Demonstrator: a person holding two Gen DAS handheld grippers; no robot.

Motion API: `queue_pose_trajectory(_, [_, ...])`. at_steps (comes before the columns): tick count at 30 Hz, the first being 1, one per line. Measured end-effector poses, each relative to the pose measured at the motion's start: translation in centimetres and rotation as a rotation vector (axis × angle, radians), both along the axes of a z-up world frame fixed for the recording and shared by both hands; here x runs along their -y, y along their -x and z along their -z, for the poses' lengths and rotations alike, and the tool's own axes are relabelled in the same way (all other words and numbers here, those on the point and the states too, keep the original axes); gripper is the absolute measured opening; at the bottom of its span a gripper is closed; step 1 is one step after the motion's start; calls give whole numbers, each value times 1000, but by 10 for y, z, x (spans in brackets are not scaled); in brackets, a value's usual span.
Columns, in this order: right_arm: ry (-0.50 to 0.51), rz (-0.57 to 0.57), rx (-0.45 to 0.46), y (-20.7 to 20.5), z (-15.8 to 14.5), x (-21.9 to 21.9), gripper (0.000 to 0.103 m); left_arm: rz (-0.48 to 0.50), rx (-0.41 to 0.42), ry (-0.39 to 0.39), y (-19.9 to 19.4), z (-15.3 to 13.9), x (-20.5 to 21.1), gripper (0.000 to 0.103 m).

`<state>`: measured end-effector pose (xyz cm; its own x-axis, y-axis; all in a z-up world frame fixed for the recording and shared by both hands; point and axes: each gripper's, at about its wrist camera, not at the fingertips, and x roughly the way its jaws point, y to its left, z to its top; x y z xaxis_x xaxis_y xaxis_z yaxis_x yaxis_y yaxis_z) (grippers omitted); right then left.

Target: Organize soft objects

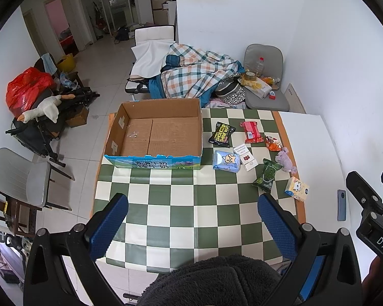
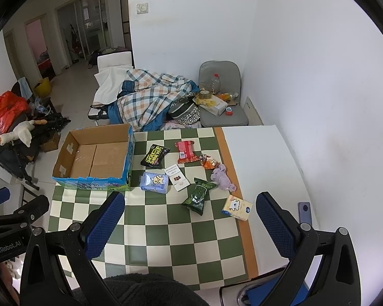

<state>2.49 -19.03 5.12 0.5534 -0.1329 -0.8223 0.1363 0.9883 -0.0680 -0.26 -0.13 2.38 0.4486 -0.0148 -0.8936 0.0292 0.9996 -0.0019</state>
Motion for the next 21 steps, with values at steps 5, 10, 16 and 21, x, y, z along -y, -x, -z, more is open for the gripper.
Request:
queue_pose_trajectory(5, [7, -1, 13, -1, -2, 2, 103, 0, 0, 0, -4, -4, -1, 103])
queue_pose_trajectory(10, [6, -2, 14, -1, -2, 2, 103, -1, 1, 2, -3, -4, -1, 103])
queue_pose_trajectory(16, [9, -10, 11, 1, -3, 2, 103, -6, -1, 4, -4, -7, -3, 103])
queue_pose_trajectory(21, [7, -13, 13, 3, -2, 2, 103, -4, -1, 4, -4, -7, -4, 103])
